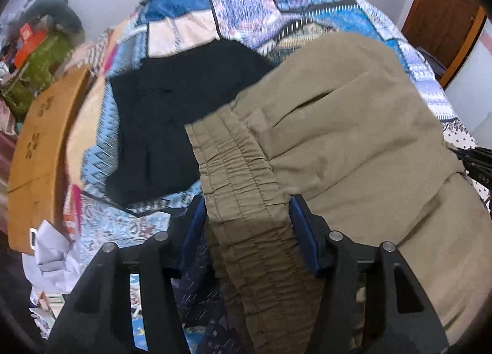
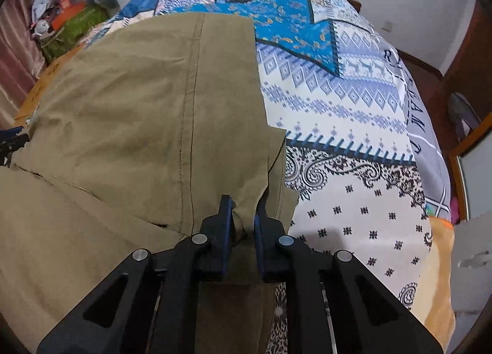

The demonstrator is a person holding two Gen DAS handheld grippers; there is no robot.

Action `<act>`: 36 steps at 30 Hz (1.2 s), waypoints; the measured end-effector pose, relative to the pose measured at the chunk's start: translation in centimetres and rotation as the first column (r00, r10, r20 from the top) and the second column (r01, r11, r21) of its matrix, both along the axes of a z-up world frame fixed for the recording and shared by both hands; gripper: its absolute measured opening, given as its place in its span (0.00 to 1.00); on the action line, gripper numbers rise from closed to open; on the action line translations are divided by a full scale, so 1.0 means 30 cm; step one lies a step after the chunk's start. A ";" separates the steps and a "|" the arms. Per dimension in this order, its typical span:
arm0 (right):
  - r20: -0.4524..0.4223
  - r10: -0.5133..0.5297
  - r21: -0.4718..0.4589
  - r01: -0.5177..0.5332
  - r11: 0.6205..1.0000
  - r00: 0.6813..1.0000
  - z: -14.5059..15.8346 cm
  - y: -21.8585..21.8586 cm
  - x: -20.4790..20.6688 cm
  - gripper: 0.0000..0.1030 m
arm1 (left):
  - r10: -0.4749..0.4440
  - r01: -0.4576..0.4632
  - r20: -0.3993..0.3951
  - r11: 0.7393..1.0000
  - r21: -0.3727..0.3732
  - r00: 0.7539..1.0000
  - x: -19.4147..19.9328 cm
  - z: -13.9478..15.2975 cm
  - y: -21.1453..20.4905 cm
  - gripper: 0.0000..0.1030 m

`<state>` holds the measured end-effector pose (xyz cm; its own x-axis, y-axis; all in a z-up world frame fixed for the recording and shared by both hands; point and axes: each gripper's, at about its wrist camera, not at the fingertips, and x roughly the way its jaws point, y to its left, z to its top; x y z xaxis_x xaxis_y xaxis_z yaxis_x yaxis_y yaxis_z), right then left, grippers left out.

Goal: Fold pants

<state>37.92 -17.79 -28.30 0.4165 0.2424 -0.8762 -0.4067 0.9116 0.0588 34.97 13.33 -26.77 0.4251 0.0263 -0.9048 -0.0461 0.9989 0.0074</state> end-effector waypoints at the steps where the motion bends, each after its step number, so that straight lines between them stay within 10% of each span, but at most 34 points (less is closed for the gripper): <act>1: -0.006 -0.004 -0.005 0.004 1.000 1.000 0.000 0.003 0.001 0.11 | -0.013 0.012 -0.015 1.000 -0.015 1.000 0.007 -0.009 0.002 0.57; 11: 0.045 0.031 -0.089 -0.027 0.996 0.999 0.138 0.015 -0.027 0.21 | -0.023 0.024 0.062 1.000 -0.010 0.998 -0.035 0.156 0.081 0.77; 19: 0.228 0.002 0.063 -0.017 0.998 0.974 0.352 0.027 -0.006 0.83 | 0.065 -0.061 0.178 0.998 -0.028 0.982 0.041 0.245 0.196 0.92; 36: 0.153 -0.054 0.116 0.036 0.993 0.987 0.161 0.145 0.433 0.81 | 0.089 -0.112 -0.096 0.959 -0.261 0.991 0.317 -0.146 0.234 0.89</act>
